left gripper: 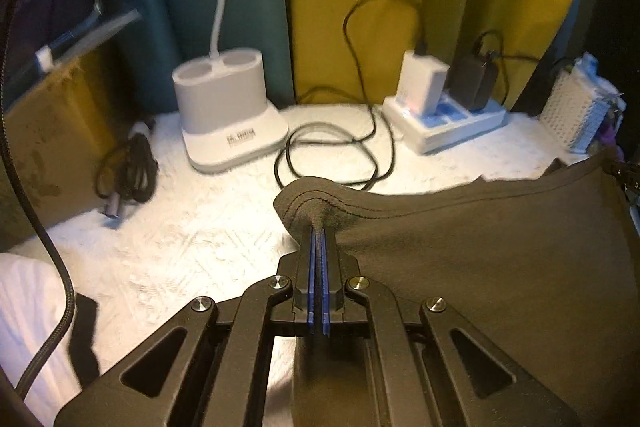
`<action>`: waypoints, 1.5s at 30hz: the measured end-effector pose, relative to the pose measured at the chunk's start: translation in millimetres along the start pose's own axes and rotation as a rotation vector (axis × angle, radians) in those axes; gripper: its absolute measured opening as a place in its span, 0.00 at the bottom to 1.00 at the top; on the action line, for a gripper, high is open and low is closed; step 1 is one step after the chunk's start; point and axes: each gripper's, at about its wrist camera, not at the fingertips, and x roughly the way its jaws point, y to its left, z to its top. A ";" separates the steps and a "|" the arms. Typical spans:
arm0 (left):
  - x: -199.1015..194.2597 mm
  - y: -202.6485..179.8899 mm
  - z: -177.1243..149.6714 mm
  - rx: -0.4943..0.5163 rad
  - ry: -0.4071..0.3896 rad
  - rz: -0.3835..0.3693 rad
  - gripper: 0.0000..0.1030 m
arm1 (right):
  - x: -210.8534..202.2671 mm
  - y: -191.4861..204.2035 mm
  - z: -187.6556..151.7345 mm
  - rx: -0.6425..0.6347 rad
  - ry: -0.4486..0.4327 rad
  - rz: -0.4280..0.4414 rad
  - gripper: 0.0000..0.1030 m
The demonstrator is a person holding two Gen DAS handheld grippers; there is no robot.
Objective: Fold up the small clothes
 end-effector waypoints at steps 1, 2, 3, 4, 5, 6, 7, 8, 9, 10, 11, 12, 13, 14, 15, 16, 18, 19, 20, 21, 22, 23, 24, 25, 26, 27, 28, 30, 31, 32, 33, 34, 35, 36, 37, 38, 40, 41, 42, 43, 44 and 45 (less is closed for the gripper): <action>5.6 0.2 -1.8 0.001 0.012 0.006 0.01 | 7.8 0.1 -1.4 -0.001 0.019 -0.012 0.09; 9.0 -0.7 -3.1 0.004 0.021 0.012 0.01 | 13.5 -0.4 -3.1 -0.002 0.032 -0.023 0.09; 13.2 -0.5 -4.8 0.008 0.033 0.023 0.01 | 19.5 -0.7 -5.0 -0.004 0.043 -0.034 0.09; 16.4 -0.7 -6.2 0.009 0.041 0.027 0.01 | 24.6 -1.5 -7.4 -0.007 0.061 -0.040 0.09; 19.6 -1.3 -7.8 0.014 0.050 0.034 0.01 | 28.4 -1.7 -9.3 -0.011 0.077 -0.044 0.11; 21.3 -1.5 -8.6 0.018 0.053 0.041 0.01 | 29.6 -1.9 -10.5 -0.015 0.081 -0.054 0.16; 21.9 -1.8 -8.6 0.022 0.052 0.047 0.01 | 28.9 -2.8 -11.1 -0.018 0.078 -0.085 0.31; 21.3 -2.0 -8.2 0.025 0.052 0.053 0.01 | 27.7 -4.7 -11.2 -0.019 0.074 -0.115 0.48; 20.6 -2.1 -7.8 0.027 0.052 0.057 0.01 | 24.7 -8.6 -11.5 -0.014 0.065 -0.147 0.54; 20.7 -1.7 -8.1 0.029 0.052 0.064 0.01 | 21.0 -12.7 -11.6 -0.003 0.058 -0.162 0.57; 20.5 -0.7 -8.5 0.026 0.054 0.067 0.01 | 16.1 -17.5 -12.0 0.009 0.053 -0.166 0.57; 20.0 0.0 -8.4 0.024 0.055 0.068 0.01 | 10.1 -21.5 -12.7 0.013 0.044 -0.173 0.57; 18.2 1.8 -7.8 0.014 0.054 0.071 0.02 | 3.1 -24.7 -13.7 0.015 0.035 -0.184 0.57; 17.2 3.7 -6.0 0.003 0.053 0.077 0.03 | -2.0 -27.8 -14.8 0.017 0.029 -0.188 0.57; 15.5 5.7 -4.7 -0.006 0.052 0.088 0.05 | -8.4 -31.0 -16.2 0.022 0.024 -0.190 0.57; 14.4 8.0 -2.6 -0.016 0.047 0.099 0.05 | -15.3 -33.9 -18.5 0.026 0.018 -0.192 0.57; 7.4 13.7 0.1 -0.041 0.037 0.121 0.05 | -23.9 -37.1 -21.5 0.034 0.016 -0.193 0.57; 2.5 17.1 0.7 -0.050 0.032 0.123 0.05 | -27.5 -38.4 -23.7 0.040 0.016 -0.189 0.57; -3.9 20.1 0.7 -0.058 0.026 0.121 0.05 | -30.9 -39.2 -26.6 0.043 0.019 -0.183 0.57; -8.3 21.0 0.4 -0.059 0.024 0.120 0.05 | -34.2 -39.0 -29.1 0.045 0.021 -0.177 0.57; -15.6 21.1 -1.6 -0.055 0.022 0.115 0.05 | -36.8 -39.8 -32.3 0.047 0.020 -0.170 0.57; -20.4 20.7 -3.5 -0.051 0.021 0.107 0.05 | -39.4 -38.8 -35.3 0.048 0.020 -0.160 0.57; -24.0 19.7 -5.6 -0.047 0.022 0.099 0.05 | -41.9 -37.0 -38.5 0.052 0.023 -0.147 0.57; -28.6 18.0 -9.2 -0.043 0.026 0.091 0.05 | -41.5 -34.5 -40.5 0.056 0.025 -0.139 0.57; -33.6 15.4 -14.4 -0.039 0.033 0.078 0.05 | -43.4 -33.0 -44.6 0.060 0.027 -0.129 0.57; -35.9 13.0 -17.5 -0.035 0.039 0.069 0.09 | -44.8 -30.9 -48.7 0.062 0.032 -0.126 0.57; -41.1 10.9 -24.3 -0.033 0.045 0.055 0.20 | -45.5 -28.8 -52.2 0.065 0.036 -0.123 0.57; -48.5 9.4 -35.6 -0.040 0.048 0.033 0.39 | -48.1 -25.1 -59.7 0.077 0.040 -0.113 0.57; -53.0 9.1 -41.6 -0.046 0.049 0.017 0.42 | -50.0 -24.0 -63.3 0.082 0.041 -0.110 0.57; -56.7 8.7 -47.6 -0.049 0.054 0.002 0.42 | -53.2 -23.3 -67.7 0.087 0.043 -0.110 0.57; -59.0 8.3 -52.4 -0.051 0.060 -0.006 0.42 | -57.3 -22.6 -72.0 0.091 0.044 -0.110 0.57; -62.6 7.8 -58.4 -0.052 0.064 -0.009 0.42 | -60.9 -22.0 -75.8 0.094 0.044 -0.111 0.57; -65.9 7.5 -65.4 -0.054 0.069 -0.011 0.42 | -65.6 -22.1 -79.5 0.098 0.044 -0.112 0.57; -68.3 7.3 -70.6 -0.054 0.074 -0.014 0.42 | -71.5 -22.2 -83.9 0.101 0.043 -0.113 0.57; -71.2 6.7 -76.4 -0.053 0.077 -0.018 0.42 | -77.0 -22.7 -88.2 0.103 0.043 -0.113 0.57; -74.1 6.3 -81.3 -0.051 0.079 -0.022 0.42 | -82.2 -22.6 -92.3 0.105 0.043 -0.114 0.57; -79.8 5.7 -89.6 -0.048 0.080 -0.030 0.42 | -93.3 -21.9 -101.3 0.109 0.043 -0.118 0.57; -82.6 5.4 -94.3 -0.047 0.081 -0.035 0.42 | -97.8 -21.8 -105.0 0.111 0.042 -0.120 0.57; -85.2 5.2 -97.4 -0.046 0.082 -0.039 0.42 | -103.9 -21.5 -110.0 0.116 0.041 -0.122 0.57; -88.8 4.3 -101.7 -0.043 0.082 -0.045 0.42 | -109.1 -22.1 -114.4 0.121 0.041 -0.123 0.57; -92.0 4.1 -105.0 -0.042 0.080 -0.049 0.42 | -115.0 -22.6 -119.2 0.128 0.038 -0.124 0.57; -94.5 3.5 -107.4 -0.040 0.078 -0.054 0.42 | -121.1 -23.3 -124.3 0.136 0.036 -0.126 0.57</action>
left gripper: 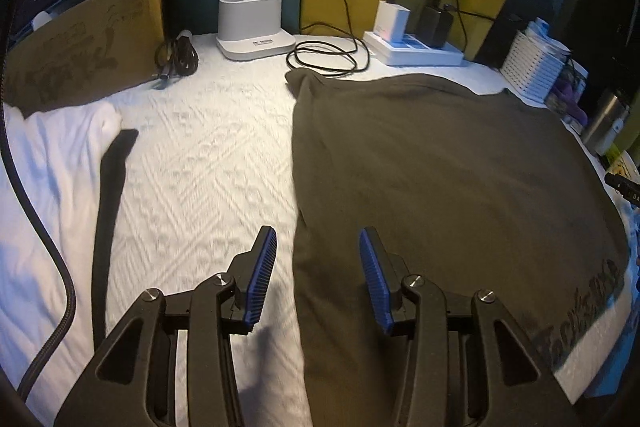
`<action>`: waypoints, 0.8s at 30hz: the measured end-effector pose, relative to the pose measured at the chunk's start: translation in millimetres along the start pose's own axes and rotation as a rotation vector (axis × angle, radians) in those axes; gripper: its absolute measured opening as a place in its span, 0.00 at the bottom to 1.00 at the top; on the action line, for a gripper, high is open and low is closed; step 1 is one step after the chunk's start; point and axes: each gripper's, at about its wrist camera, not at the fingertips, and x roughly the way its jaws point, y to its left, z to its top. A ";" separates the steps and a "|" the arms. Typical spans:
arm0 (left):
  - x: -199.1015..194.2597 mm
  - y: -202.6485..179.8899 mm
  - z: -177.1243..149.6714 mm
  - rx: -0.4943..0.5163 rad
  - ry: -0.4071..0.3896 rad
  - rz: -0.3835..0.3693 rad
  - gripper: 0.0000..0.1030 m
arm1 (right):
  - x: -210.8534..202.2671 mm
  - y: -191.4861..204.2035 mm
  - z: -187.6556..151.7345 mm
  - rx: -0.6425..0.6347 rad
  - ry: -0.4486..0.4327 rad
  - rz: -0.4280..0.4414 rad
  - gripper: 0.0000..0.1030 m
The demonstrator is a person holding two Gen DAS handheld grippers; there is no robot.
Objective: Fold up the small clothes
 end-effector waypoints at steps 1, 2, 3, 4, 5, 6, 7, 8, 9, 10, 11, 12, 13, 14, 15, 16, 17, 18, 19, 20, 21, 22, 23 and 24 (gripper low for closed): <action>-2.7 -0.7 -2.9 0.004 -0.002 -0.006 0.42 | -5.1 -1.9 -4.6 0.006 -0.001 -0.003 0.57; -6.0 -2.1 -6.4 0.009 -0.005 -0.012 0.43 | -10.6 -3.8 -9.7 0.013 -0.001 -0.006 0.57; -8.3 -3.0 -9.1 0.014 -0.006 -0.015 0.44 | -16.3 -6.0 -15.5 0.019 -0.002 -0.009 0.57; -10.9 -4.1 -11.4 0.018 -0.009 -0.019 0.47 | -21.0 -7.7 -20.0 0.025 -0.003 -0.012 0.57; -14.4 -5.4 -14.3 0.023 -0.014 -0.026 0.49 | -26.3 -9.5 -25.2 0.030 -0.004 -0.015 0.57; -17.4 -6.5 -17.0 0.026 -0.019 -0.033 0.52 | -31.1 -11.0 -30.1 0.036 -0.004 -0.016 0.57; -19.2 -7.2 -18.8 0.027 -0.022 -0.036 0.53 | -36.7 -12.5 -35.6 0.044 -0.005 -0.017 0.57; -21.6 -8.5 -22.0 0.029 -0.024 -0.040 0.53 | -41.8 -13.8 -40.7 0.051 -0.007 -0.017 0.57; -22.5 -9.5 -23.8 0.031 -0.023 -0.043 0.53 | -45.1 -14.7 -44.8 0.055 -0.008 -0.016 0.57; -23.8 -11.0 -26.3 0.034 -0.023 -0.048 0.53 | -49.5 -15.6 -50.0 0.061 -0.008 -0.013 0.57; -25.3 -13.4 -29.9 0.039 -0.021 -0.053 0.53 | -52.1 -16.2 -53.3 0.065 -0.008 -0.010 0.57; -26.4 -15.4 -32.2 0.044 -0.020 -0.058 0.53 | -55.4 -16.8 -57.8 0.069 -0.007 -0.005 0.57; -27.3 -17.7 -34.6 0.050 -0.018 -0.063 0.53 | -58.8 -17.2 -62.0 0.071 -0.007 0.000 0.57; -28.7 -20.8 -37.6 0.057 -0.015 -0.073 0.54 | -62.1 -17.2 -65.8 0.073 -0.009 0.008 0.57; -29.8 -23.0 -39.8 0.061 -0.013 -0.082 0.57 | -64.9 -17.2 -69.4 0.076 -0.009 0.018 0.57; -31.0 -25.1 -42.0 0.065 -0.012 -0.089 0.64 | -67.2 -17.0 -72.6 0.077 -0.008 0.025 0.57; -34.0 -28.0 -45.3 0.068 -0.019 -0.096 0.67 | -69.8 -16.6 -76.2 0.076 -0.008 0.029 0.57; -35.8 -29.9 -47.4 0.072 -0.024 -0.101 0.69 | -71.9 -16.1 -80.2 0.073 -0.008 0.033 0.57; -37.4 -32.2 -49.5 0.076 -0.025 -0.106 0.69 | -73.2 -15.7 -84.3 0.071 -0.009 0.037 0.57; -38.4 -34.6 -52.1 0.080 -0.024 -0.110 0.69 | -73.8 -15.4 -87.3 0.070 -0.009 0.041 0.57; -39.1 -35.9 -54.1 0.081 -0.023 -0.112 0.69 | -74.1 -15.3 -91.1 0.070 -0.009 0.048 0.57; -39.5 -37.0 -55.9 0.082 -0.021 -0.113 0.69 | -74.4 -15.1 -94.3 0.072 -0.007 0.058 0.57; -39.7 -38.0 -57.7 0.083 -0.017 -0.112 0.69 | -74.3 -15.0 -96.9 0.074 -0.005 0.068 0.57; -40.4 -38.8 -59.4 0.085 -0.015 -0.111 0.69 | -74.6 -14.6 -99.4 0.074 -0.003 0.073 0.57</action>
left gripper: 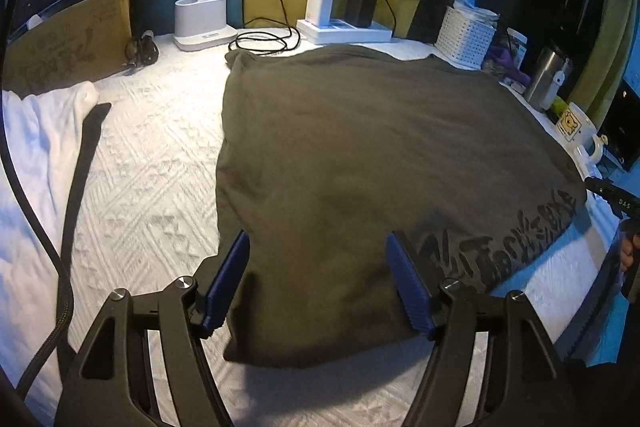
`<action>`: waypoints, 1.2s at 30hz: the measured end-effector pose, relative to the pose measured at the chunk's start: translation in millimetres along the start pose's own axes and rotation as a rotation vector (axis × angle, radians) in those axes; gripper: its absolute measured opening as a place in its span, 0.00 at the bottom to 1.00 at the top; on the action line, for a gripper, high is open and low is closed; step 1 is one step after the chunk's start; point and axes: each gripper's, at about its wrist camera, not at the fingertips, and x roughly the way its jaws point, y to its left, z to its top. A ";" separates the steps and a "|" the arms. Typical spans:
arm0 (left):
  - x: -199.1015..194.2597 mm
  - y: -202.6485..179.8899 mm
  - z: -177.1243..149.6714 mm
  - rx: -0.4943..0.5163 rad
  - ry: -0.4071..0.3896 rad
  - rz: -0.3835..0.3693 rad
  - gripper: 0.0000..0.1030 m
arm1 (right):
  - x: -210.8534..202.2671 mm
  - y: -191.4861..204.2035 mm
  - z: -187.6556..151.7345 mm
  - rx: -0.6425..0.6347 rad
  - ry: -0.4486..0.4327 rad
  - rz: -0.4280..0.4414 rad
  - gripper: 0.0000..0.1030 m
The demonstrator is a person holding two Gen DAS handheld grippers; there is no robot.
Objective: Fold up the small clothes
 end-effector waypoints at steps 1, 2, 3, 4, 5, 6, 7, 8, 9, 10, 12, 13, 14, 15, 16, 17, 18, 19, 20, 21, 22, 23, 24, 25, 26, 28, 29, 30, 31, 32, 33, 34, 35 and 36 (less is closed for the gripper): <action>-1.0 -0.8 -1.4 0.001 0.000 0.001 0.69 | 0.0 0.6 -2.1 -0.002 0.002 0.003 0.57; -2.6 -1.2 -3.5 0.001 0.001 0.002 0.69 | -0.1 1.1 -3.3 -0.002 0.001 0.006 0.57; -3.3 -1.1 -4.9 0.001 0.002 0.004 0.69 | -0.2 1.3 -4.6 0.000 -0.003 0.011 0.57; -3.7 -1.0 -6.5 -0.001 0.003 0.007 0.69 | 0.1 1.1 -6.1 0.004 -0.005 0.017 0.57; -3.8 0.3 -9.2 -0.003 0.007 0.012 0.69 | 0.8 0.8 -7.9 0.011 -0.004 0.025 0.57; -3.3 0.9 -11.3 -0.004 0.012 0.016 0.69 | 2.6 0.5 -8.4 0.016 -0.003 0.033 0.57; -2.6 1.9 -13.6 -0.005 0.019 0.023 0.69 | 4.3 1.2 -9.7 0.020 -0.002 0.043 0.57; -1.9 3.6 -17.0 -0.007 0.024 0.033 0.69 | 5.2 2.0 -10.9 0.022 -0.003 0.049 0.57; -1.6 4.8 -19.1 -0.009 0.027 0.039 0.69 | 6.8 3.7 -11.7 0.022 -0.004 0.056 0.57; -1.5 5.9 -21.1 -0.012 0.029 0.044 0.69 | 8.1 5.4 -12.4 0.022 -0.004 0.063 0.57; -1.4 7.8 -25.4 -0.017 0.030 0.045 0.69 | 10.4 9.2 -13.2 0.024 -0.006 0.081 0.57; -0.7 7.9 -27.1 -0.018 0.031 0.043 0.69 | 11.7 10.9 -13.2 0.025 -0.006 0.092 0.57; 0.0 7.3 -28.2 -0.017 0.033 0.041 0.69 | 12.9 12.7 -12.9 0.027 -0.006 0.106 0.56; 0.6 7.2 -29.2 -0.014 0.034 0.041 0.69 | 13.9 14.8 -12.4 0.028 -0.004 0.122 0.54; 1.3 6.4 -29.7 -0.010 0.035 0.043 0.69 | 14.7 17.2 -11.8 0.025 -0.001 0.140 0.48; 1.9 5.2 -29.7 -0.004 0.035 0.044 0.69 | 15.2 19.8 -11.5 0.021 0.000 0.155 0.42; 2.3 3.7 -29.3 0.001 0.035 0.045 0.69 | 15.9 22.9 -11.6 0.016 0.001 0.168 0.38; 3.0 2.8 -29.2 0.007 0.034 0.047 0.69 | 17.5 26.5 -11.6 0.007 0.005 0.176 0.28; 4.4 1.8 -29.2 0.013 0.036 0.050 0.69 | 19.5 31.9 -12.2 -0.008 0.013 0.178 0.19; 5.5 1.3 -29.1 0.017 0.037 0.055 0.69 | 21.5 38.1 -12.8 -0.029 0.020 0.176 0.16; 5.9 0.5 -29.1 0.023 0.036 0.061 0.69 | 21.5 41.3 -12.6 -0.038 0.017 0.162 0.14; 6.5 0.5 -27.9 0.029 0.037 0.063 0.69 | 20.4 42.3 -11.7 -0.042 0.016 0.143 0.12; 6.5 0.3 -27.8 0.033 0.038 0.064 0.69 | 18.4 41.3 -10.4 -0.044 0.014 0.116 0.12; 6.7 0.7 -27.7 0.035 0.038 0.066 0.69 | 16.0 39.2 -8.6 -0.047 0.009 0.083 0.11; 7.0 1.0 -28.0 0.035 0.038 0.067 0.69 | 13.0 36.2 -6.8 -0.054 0.005 0.046 0.10; 7.7 1.1 -28.0 0.038 0.036 0.072 0.69 | 8.5 28.8 -3.8 -0.066 0.007 -0.008 0.10; 8.4 0.4 -28.0 0.042 0.035 0.079 0.69 | 8.1 24.6 -3.7 -0.070 0.013 -0.043 0.10; 9.0 -0.5 -28.1 0.047 0.034 0.086 0.69 | 9.6 20.9 -4.8 -0.075 0.023 -0.062 0.10; 9.6 -1.6 -28.4 0.054 0.033 0.094 0.69 | 12.6 17.5 -6.1 -0.077 0.032 -0.076 0.10; 9.9 -1.7 -28.4 0.056 0.033 0.097 0.69 | 16.9 15.6 -9.1 -0.078 0.048 -0.080 0.09; 9.9 -1.2 -28.3 0.054 0.035 0.097 0.69 | 19.3 15.2 -12.2 -0.081 0.049 -0.084 0.09; 9.9 -0.6 -28.0 0.053 0.038 0.097 0.69 | 18.2 15.7 -13.2 -0.086 0.042 -0.092 0.09; 9.7 -0.2 -27.7 0.051 0.043 0.101 0.69 | 17.9 16.7 -12.9 -0.093 0.041 -0.101 0.09; 9.4 0.4 -27.2 0.047 0.048 0.106 0.68 | 17.5 17.7 -13.1 -0.099 0.041 -0.112 0.09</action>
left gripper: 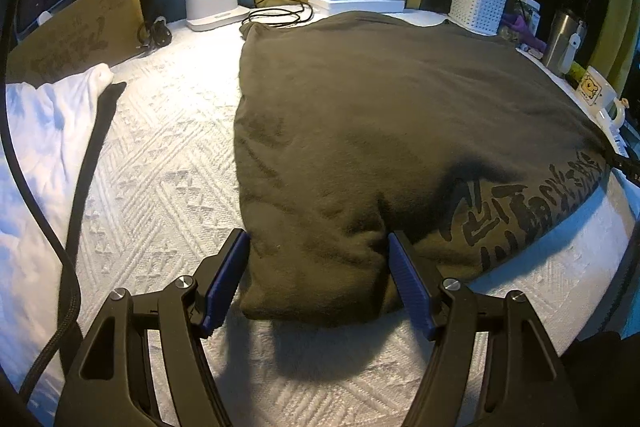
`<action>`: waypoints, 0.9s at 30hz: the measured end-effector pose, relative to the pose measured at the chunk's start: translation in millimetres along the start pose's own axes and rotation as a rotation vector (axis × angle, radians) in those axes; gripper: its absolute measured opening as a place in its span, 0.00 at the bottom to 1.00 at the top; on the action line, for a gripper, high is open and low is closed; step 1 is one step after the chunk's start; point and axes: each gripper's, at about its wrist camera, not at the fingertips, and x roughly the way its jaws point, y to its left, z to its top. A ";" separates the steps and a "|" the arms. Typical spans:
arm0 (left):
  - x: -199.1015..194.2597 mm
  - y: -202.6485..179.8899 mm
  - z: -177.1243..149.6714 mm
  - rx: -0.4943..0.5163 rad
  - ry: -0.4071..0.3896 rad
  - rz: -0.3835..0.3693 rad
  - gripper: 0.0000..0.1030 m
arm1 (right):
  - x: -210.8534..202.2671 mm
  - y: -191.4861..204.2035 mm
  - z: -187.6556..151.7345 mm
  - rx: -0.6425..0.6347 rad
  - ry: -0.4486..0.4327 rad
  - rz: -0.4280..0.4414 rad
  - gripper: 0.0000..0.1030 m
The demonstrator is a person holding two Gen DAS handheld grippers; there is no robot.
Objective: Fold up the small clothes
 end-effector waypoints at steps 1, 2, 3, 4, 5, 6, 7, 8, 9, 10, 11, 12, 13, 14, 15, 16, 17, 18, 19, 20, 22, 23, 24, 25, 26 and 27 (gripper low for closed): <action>-0.8 1.2 -0.1 -0.005 0.006 0.004 0.67 | -0.1 0.9 -0.3 -0.005 0.001 -0.009 0.10; -1.8 1.4 -0.7 -0.005 0.006 0.005 0.63 | -0.4 2.1 -0.7 -0.015 0.004 -0.020 0.10; -3.0 1.6 -1.5 -0.002 0.005 0.000 0.56 | -1.0 3.6 -1.7 -0.032 0.010 -0.040 0.10; -4.3 1.3 -2.1 0.001 0.004 -0.001 0.51 | -2.0 4.5 -2.6 -0.044 0.013 -0.044 0.10; -5.4 0.3 -3.7 0.005 0.004 -0.002 0.49 | -2.9 5.3 -3.3 -0.049 0.017 -0.046 0.12; -5.9 0.0 -4.6 0.005 0.003 -0.005 0.46 | -3.6 5.4 -4.7 -0.054 0.019 -0.057 0.15; -6.6 -0.5 -5.4 0.002 0.001 -0.006 0.42 | -4.6 4.4 -5.9 -0.053 0.015 -0.081 0.28; -7.3 -1.1 -5.7 0.000 0.001 -0.009 0.39 | -5.9 2.9 -6.9 -0.047 0.011 -0.107 0.46; -8.3 -1.8 -5.6 0.000 0.003 -0.021 0.30 | -6.5 -0.6 -7.2 -0.038 0.008 -0.133 0.53; -9.3 -2.8 -5.8 0.001 0.007 -0.030 0.24 | -8.4 -5.0 -7.0 -0.022 0.004 -0.138 0.58; -11.2 -4.0 -5.5 0.003 0.008 -0.031 0.22 | -10.1 -7.2 -6.4 -0.011 0.001 -0.127 0.58; -12.5 -4.5 -5.1 0.004 0.008 -0.033 0.19 | -13.9 -8.1 -5.5 -0.002 -0.011 -0.120 0.58; -14.6 -3.1 -4.7 -0.001 0.010 -0.038 0.18 | -17.4 -7.5 -3.8 -0.002 -0.025 -0.126 0.58; -16.0 -2.4 -4.4 -0.008 0.011 -0.041 0.18 | -19.8 -6.7 -2.3 -0.002 -0.038 -0.123 0.58; -19.1 0.1 -3.6 -0.020 0.010 -0.047 0.18 | -23.9 -5.6 -0.6 0.005 -0.059 -0.104 0.58; -21.4 2.6 -3.2 -0.028 0.012 -0.051 0.18 | -26.2 -3.7 1.8 0.014 -0.076 -0.079 0.58; -22.4 3.6 -3.9 -0.031 0.014 -0.052 0.18 | -28.7 0.0 4.3 0.021 -0.098 -0.043 0.58; -23.0 5.5 -4.8 -0.030 0.014 -0.048 0.18 | -29.8 3.4 4.7 0.022 -0.110 -0.020 0.58; -23.0 7.0 -5.9 -0.031 0.017 -0.036 0.18 | -30.1 8.1 6.3 0.023 -0.122 0.000 0.58; -22.0 11.0 -7.5 -0.042 0.025 -0.031 0.18 | -29.9 12.8 7.5 0.024 -0.131 0.015 0.58; -21.5 17.1 -9.6 -0.065 0.034 -0.029 0.22 | -25.7 23.7 9.6 0.011 -0.130 0.040 0.58; -21.3 19.1 -11.2 -0.063 0.035 -0.015 0.22 | -21.5 29.0 10.2 -0.001 -0.123 0.052 0.58; -21.2 19.8 -12.3 -0.059 0.036 -0.006 0.23 | -14.9 33.4 9.8 -0.010 -0.104 0.051 0.58; -21.6 20.0 -13.0 -0.056 0.036 -0.001 0.23 | -6.4 35.5 8.4 -0.012 -0.076 0.035 0.58; -22.7 20.7 -13.8 -0.055 0.035 0.002 0.23 | 0.3 36.0 6.8 -0.010 -0.054 0.019 0.58; -24.0 21.1 -14.1 -0.054 0.033 0.007 0.23 | 5.7 35.6 4.7 -0.011 -0.045 0.008 0.58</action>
